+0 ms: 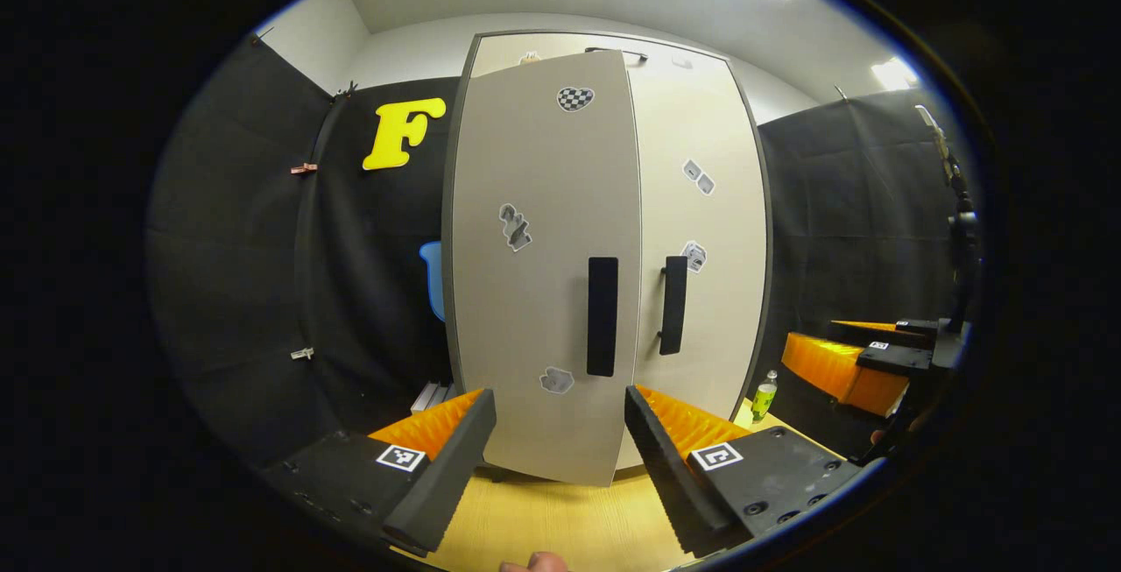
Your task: Grab one shoe with the right hand and put it into the shoe cabinet, grab the other shoe with the left hand and put it into the shoe cabinet; then close the right door with the right hand and the left door with the left hand.
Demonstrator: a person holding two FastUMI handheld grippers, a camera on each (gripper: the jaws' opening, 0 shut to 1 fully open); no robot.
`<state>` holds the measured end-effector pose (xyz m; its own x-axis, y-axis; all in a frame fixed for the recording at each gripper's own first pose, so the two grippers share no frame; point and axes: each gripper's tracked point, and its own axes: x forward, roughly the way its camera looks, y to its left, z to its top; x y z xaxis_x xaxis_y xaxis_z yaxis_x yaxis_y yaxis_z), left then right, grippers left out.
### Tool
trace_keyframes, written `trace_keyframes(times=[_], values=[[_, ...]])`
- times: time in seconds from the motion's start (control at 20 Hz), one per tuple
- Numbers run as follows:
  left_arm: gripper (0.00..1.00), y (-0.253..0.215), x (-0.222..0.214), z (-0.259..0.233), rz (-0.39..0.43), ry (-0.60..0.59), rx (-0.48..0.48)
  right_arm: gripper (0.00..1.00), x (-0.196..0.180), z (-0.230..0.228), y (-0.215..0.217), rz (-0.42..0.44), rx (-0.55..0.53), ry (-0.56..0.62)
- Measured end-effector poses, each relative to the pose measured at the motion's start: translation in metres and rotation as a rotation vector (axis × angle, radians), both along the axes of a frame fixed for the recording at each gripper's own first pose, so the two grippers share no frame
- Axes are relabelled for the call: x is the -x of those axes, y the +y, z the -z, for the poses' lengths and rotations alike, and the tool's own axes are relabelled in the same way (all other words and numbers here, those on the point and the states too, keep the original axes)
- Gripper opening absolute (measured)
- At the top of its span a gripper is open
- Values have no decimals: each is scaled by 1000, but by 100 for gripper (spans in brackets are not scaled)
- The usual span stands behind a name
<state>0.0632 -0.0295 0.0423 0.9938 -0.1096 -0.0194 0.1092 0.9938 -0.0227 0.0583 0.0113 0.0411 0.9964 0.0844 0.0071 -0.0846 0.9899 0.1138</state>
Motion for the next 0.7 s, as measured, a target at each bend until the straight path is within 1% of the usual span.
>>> trace_keyframes(times=[0.3, 0.5, 0.7], values=[[94, 7, 0, -5, -33, -20, -5, 98, 0, 1, 2, -4, 16, 6], [94, 7, -1, -3, -35, -14, -8, 98, 2, 0, 4, -7, 27, 2], [94, 6, -1, 0, -35, -7, -18, 98, 1, 2, 2, 0, 63, 2]])
